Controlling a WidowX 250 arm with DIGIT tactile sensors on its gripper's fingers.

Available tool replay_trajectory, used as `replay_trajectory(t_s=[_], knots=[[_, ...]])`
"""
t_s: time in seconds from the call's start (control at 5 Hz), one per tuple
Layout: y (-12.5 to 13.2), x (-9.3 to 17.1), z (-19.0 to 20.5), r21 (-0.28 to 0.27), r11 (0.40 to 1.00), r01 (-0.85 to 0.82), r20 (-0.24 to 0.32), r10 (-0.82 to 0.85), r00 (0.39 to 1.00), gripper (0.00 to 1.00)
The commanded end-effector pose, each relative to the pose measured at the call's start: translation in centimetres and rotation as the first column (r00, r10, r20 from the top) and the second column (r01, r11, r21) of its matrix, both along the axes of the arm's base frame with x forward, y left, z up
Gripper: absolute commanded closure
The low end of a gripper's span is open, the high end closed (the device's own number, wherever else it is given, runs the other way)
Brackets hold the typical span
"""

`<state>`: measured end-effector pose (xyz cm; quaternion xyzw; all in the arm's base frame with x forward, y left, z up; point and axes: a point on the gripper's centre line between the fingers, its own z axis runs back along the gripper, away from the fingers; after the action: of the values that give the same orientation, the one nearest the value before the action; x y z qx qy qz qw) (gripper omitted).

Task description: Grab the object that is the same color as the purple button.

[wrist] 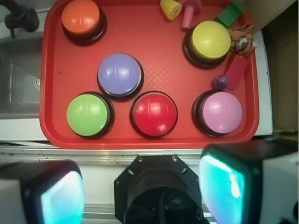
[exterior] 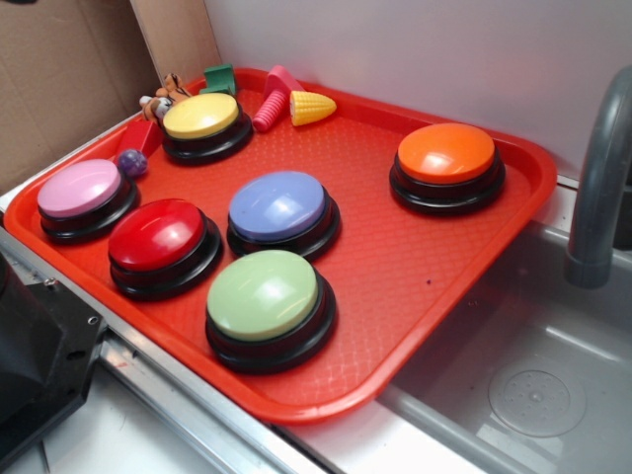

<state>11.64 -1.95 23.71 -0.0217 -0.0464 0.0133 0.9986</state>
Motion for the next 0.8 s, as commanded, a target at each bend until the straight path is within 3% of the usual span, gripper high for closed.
replay_trajectory(t_s=[0.0,0.2,0.4,0.6], knots=[[0.0,0.0,0.0,0.000,1.000,0.000,0.000,0.000,1.000,0.00],[2.4,0.4,-1.4,-0.008,0.998,-0.066,0.017,0.066,0.998,0.00],[3.9,0.8,-2.7,-0.055,0.995,-0.079,0.015,0.080,0.997,0.00],[6.3,0.6,-4.8,-0.054,0.978,-0.200,0.037,0.202,0.979,0.00]])
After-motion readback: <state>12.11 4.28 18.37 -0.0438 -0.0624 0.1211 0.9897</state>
